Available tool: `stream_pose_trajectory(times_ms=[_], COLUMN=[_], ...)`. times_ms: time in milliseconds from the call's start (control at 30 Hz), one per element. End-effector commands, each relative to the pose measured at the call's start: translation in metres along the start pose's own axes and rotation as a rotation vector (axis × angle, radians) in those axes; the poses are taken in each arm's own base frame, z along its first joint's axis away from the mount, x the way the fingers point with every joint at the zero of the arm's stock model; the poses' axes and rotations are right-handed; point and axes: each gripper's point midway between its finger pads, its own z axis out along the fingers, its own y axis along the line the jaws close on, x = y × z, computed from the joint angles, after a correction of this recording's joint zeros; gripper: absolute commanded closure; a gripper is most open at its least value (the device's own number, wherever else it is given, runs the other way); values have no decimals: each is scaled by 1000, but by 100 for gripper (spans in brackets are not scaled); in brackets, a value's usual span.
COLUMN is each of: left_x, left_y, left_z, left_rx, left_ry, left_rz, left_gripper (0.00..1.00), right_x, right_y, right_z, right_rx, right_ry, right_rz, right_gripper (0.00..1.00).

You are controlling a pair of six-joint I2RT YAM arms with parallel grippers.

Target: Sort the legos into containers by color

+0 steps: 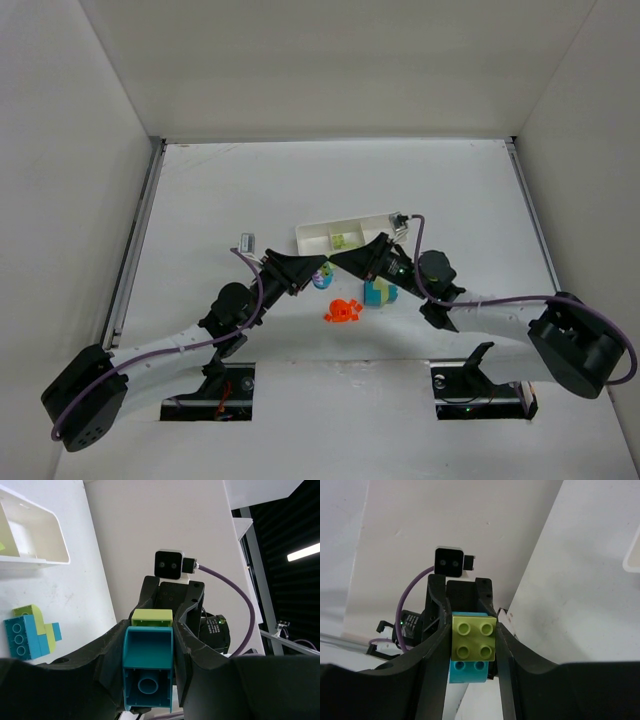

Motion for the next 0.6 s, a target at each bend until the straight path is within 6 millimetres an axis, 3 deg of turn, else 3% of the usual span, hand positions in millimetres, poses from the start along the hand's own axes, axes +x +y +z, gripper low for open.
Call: stream_pose_trajectory(times_ms=[0,433,500,567], left_x=[-6,-10,-13,-18], left_y=[-18,-3,1,5], left_z=[-3,-9,-10,-9], left_rx=[74,47,35,21], left_ry=[-24,-38,-48,-63], left_rz=[-19,-11,1,8], left_gripper=[85,86,86,86], right_x=[-9,-48,-53,-58], right_y=[27,13,3,-20], right_z=[-2,-6,-3,1], right_rx=[-113,-50,-9,86], right_ry=[-51,-121,-125,-126], right_rz=[-1,-53,-79,-124], right_gripper=[60,62,62,62])
